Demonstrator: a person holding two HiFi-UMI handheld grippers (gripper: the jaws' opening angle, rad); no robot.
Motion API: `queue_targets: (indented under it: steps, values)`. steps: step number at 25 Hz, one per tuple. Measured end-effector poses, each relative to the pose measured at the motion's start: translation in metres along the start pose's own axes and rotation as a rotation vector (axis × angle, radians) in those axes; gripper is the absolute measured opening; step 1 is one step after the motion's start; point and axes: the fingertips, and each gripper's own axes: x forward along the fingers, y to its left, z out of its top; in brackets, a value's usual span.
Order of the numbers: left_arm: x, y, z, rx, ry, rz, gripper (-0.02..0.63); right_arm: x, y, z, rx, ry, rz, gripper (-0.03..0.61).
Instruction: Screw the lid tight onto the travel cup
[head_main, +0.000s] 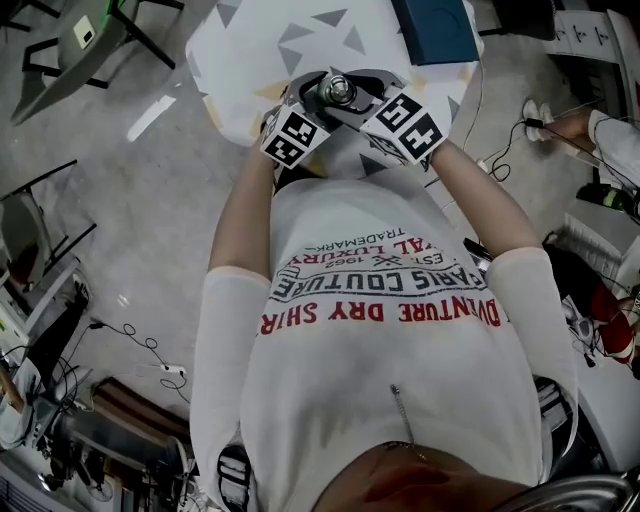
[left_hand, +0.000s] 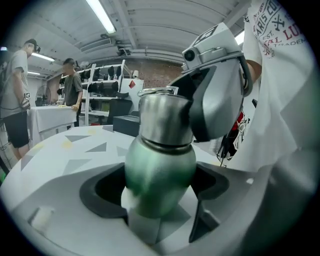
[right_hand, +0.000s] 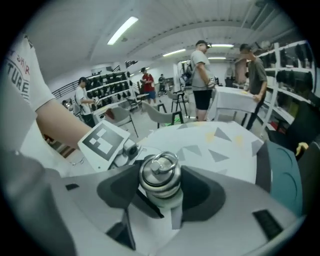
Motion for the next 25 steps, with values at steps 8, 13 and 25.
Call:
queue_targets:
  steps: [8, 13, 25]
  values:
    - [-0.001, 0.002, -0.002, -0.008, 0.001, 0.003, 0.396, -0.001, -0.001, -0.003, 0.040, -0.050, -0.057, 0.259]
    - [0.001, -0.001, -0.004, -0.018, 0.011, -0.007, 0.396, -0.009, 0.004, -0.007, -0.154, 0.084, 0.024, 0.285]
    - [0.000, -0.002, 0.001, -0.017, 0.011, -0.021, 0.399, -0.014, 0.024, -0.003, -0.831, 0.425, 0.407, 0.287]
